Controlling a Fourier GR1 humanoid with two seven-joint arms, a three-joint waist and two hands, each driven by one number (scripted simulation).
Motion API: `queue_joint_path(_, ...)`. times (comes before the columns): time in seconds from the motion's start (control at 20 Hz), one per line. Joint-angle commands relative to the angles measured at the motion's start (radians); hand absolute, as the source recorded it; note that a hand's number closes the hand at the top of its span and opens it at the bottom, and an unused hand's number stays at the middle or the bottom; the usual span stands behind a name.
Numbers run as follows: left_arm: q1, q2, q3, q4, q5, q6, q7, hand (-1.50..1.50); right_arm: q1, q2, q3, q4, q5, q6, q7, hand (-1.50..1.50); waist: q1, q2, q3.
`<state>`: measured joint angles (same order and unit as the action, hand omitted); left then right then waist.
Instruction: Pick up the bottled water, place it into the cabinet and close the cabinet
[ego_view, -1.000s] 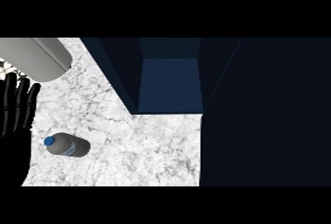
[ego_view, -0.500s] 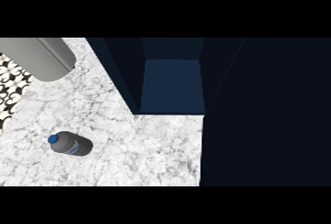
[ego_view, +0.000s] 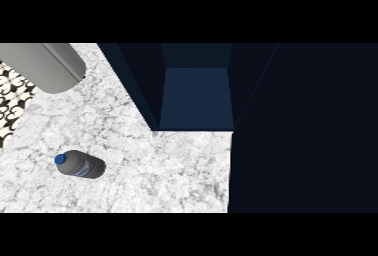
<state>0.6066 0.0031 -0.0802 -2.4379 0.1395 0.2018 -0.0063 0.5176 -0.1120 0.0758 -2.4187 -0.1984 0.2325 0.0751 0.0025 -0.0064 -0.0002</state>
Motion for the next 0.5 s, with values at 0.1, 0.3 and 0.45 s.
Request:
queue_joint_path(0.1, 0.148, -0.003, -0.068, -0.093, 0.039, 0.012, -0.075, -1.5, 0.178, 0.012, 0.009, -0.159, -0.027, 0.041, -0.028, -1.5, -0.002, -0.003, 0.0)
queue_joint_path(0.3, 0.087, 0.005, -0.012, -0.051, 0.053, -0.023, -0.057, -1.5, 0.135, -0.014, -0.04, -0.166, -0.075, 0.042, 0.003, -1.5, -0.004, 0.003, 0.0)
queue_joint_path(0.45, 0.056, -0.003, -0.061, 0.024, 0.008, 0.035, -0.104, -1.5, 0.183, 0.015, 0.03, -0.127, 0.018, 0.062, -0.053, -1.5, -0.008, 0.003, 0.0)
